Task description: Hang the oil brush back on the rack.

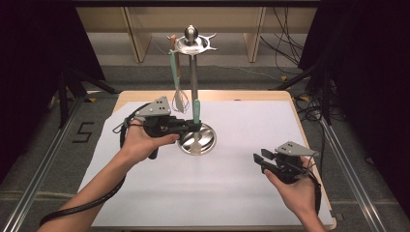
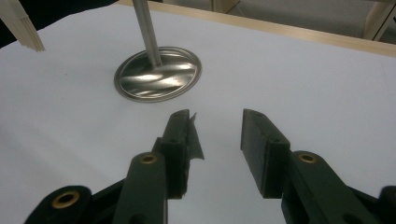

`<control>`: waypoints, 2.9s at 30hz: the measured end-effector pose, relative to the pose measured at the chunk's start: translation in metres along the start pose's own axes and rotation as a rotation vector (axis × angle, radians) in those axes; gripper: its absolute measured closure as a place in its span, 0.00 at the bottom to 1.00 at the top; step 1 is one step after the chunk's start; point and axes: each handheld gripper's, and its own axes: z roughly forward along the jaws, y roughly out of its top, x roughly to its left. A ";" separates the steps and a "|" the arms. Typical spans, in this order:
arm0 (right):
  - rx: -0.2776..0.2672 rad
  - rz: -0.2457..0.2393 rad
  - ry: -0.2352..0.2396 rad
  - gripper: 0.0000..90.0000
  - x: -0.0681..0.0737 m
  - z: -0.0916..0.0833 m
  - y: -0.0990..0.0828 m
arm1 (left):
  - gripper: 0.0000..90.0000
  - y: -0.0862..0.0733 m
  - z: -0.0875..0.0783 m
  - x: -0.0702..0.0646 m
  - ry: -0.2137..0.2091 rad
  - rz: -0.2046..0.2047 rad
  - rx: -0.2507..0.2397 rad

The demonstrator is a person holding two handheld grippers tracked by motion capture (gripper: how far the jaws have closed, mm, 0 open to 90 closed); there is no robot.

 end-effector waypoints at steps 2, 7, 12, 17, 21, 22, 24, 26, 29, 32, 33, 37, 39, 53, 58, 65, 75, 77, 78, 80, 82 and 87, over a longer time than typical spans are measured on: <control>-0.012 -0.043 0.000 0.70 -0.003 0.001 0.000 | 0.92 0.003 -0.002 0.001 0.006 0.000 0.003; -0.010 0.004 0.014 0.70 0.001 0.002 -0.001 | 0.93 0.009 -0.005 0.005 0.008 0.015 0.010; -0.024 -0.041 0.000 0.70 -0.004 0.000 0.001 | 0.93 0.013 -0.005 0.008 0.010 0.020 0.006; -0.021 -0.037 -0.006 0.70 -0.004 -0.001 0.001 | 0.93 0.019 -0.005 0.011 0.014 0.022 0.004; -0.024 -0.002 0.002 0.70 -0.003 -0.001 0.001 | 0.93 0.023 -0.006 0.015 0.017 0.018 -0.006; -0.028 -0.023 -0.005 0.70 -0.004 -0.002 0.001 | 0.93 0.023 -0.006 0.015 0.021 0.018 -0.004; -0.030 -0.031 -0.013 0.70 -0.005 -0.002 0.001 | 0.93 0.024 -0.007 0.016 0.022 0.018 -0.003; -0.027 -0.022 -0.006 0.70 -0.005 -0.001 0.001 | 0.93 0.025 -0.007 0.017 0.024 0.016 -0.001; -0.036 -0.037 -0.014 0.70 -0.006 -0.002 0.002 | 0.93 0.027 -0.007 0.019 0.026 0.009 -0.002; -0.035 -0.039 -0.012 0.70 -0.006 -0.002 0.003 | 0.93 0.028 -0.007 0.022 0.029 0.010 -0.005; -0.037 -0.037 -0.011 0.70 -0.006 -0.002 0.003 | 0.93 0.028 -0.007 0.023 0.030 0.007 -0.006; -0.030 -0.036 -0.013 0.70 -0.005 -0.002 0.002 | 0.93 0.030 -0.007 0.025 0.033 0.007 -0.003; -0.022 0.006 -0.004 0.70 -0.002 -0.002 0.002 | 0.93 0.031 -0.007 0.026 0.035 0.006 -0.003; -0.046 0.009 -0.010 0.70 -0.001 0.000 0.002 | 0.93 0.040 -0.011 0.030 0.046 0.010 -0.003; -0.035 -0.036 -0.004 0.70 -0.004 -0.001 0.003 | 0.93 0.045 -0.011 0.029 0.040 0.014 -0.007; -0.044 -0.053 -0.012 0.70 -0.005 -0.001 0.003 | 0.93 0.050 -0.010 0.028 0.038 -0.002 -0.015; -0.047 -0.017 0.007 0.69 -0.005 -0.003 0.005 | 0.93 0.061 -0.011 0.028 0.042 0.007 -0.016; -0.042 -0.010 0.002 0.69 -0.004 -0.005 0.005 | 0.93 0.063 -0.011 0.028 0.040 0.010 -0.019; -0.046 -0.021 -0.008 0.69 -0.005 -0.005 0.005 | 0.93 0.064 -0.010 0.028 0.039 0.010 -0.018; -0.047 -0.020 -0.009 0.69 -0.005 -0.005 0.006 | 0.93 0.065 -0.010 0.028 0.041 0.015 -0.017; -0.043 -0.007 0.006 0.69 -0.004 -0.005 0.006 | 0.93 0.066 -0.010 0.029 0.039 0.013 -0.021; -0.048 -0.016 0.004 0.69 -0.005 -0.003 0.005 | 0.93 0.067 -0.009 0.030 0.040 0.009 -0.021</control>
